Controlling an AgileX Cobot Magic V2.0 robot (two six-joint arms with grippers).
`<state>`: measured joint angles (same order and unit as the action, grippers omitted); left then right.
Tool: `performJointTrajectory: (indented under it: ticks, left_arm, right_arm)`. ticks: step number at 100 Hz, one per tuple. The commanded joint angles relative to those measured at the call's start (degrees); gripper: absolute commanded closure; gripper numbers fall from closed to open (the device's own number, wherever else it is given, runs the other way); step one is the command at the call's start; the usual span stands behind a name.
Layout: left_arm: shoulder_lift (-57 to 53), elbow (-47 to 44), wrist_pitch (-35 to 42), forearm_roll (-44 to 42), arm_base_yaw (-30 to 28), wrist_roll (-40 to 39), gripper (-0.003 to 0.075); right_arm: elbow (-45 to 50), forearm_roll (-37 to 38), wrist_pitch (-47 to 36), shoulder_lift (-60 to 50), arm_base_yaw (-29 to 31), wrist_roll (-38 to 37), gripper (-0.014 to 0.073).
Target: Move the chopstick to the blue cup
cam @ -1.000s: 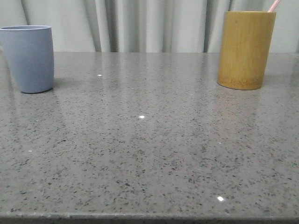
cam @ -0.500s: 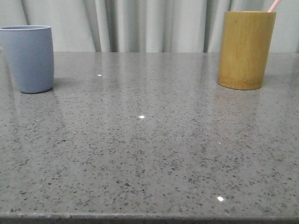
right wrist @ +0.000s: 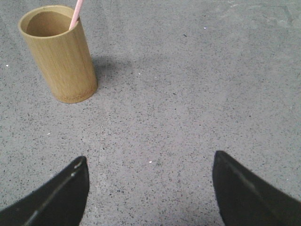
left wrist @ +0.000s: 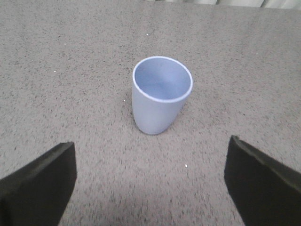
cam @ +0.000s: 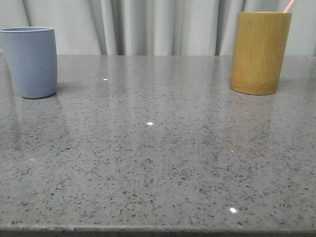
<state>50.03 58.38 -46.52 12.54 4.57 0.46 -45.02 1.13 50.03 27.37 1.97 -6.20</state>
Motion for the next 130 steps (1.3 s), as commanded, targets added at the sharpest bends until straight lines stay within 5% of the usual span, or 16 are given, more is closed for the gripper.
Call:
performJointTrajectory:
  ticks: [1, 41, 89, 108, 125, 130]
  left_arm:
    - [5.88, 5.72, 4.12, 1.15, 0.54, 0.19, 0.0102]
    - [29.05, 21.41, 0.63, 1.15, 0.54, 1.34, 0.0102]
    - [39.88, 23.39, 1.08, 0.93, 0.54, 1.47, 0.013]
    - [40.1, 23.39, 0.75, 0.93, 0.54, 1.47, 0.0353]
    - [40.1, 23.39, 0.75, 1.06, 0.54, 1.47, 0.0737]
    - [40.1, 23.39, 0.72, 1.3, 0.54, 1.64, 0.0736]
  right_arm:
    - [-1.87, 0.19, -4.16, 0.8, 0.15, 0.45, 0.0043]
    - [-1.87, 0.19, -4.16, 0.8, 0.15, 0.45, 0.0043]
    - [-1.87, 0.19, -4.22, 0.8, 0.15, 0.45, 0.0043]
    - [-1.87, 0.19, -4.41, 0.8, 0.15, 0.45, 0.0043]
    - [-1.87, 0.19, -4.59, 0.8, 0.15, 0.45, 0.0043]
    - [-1.87, 0.19, -4.59, 0.8, 0.15, 0.45, 0.0043]
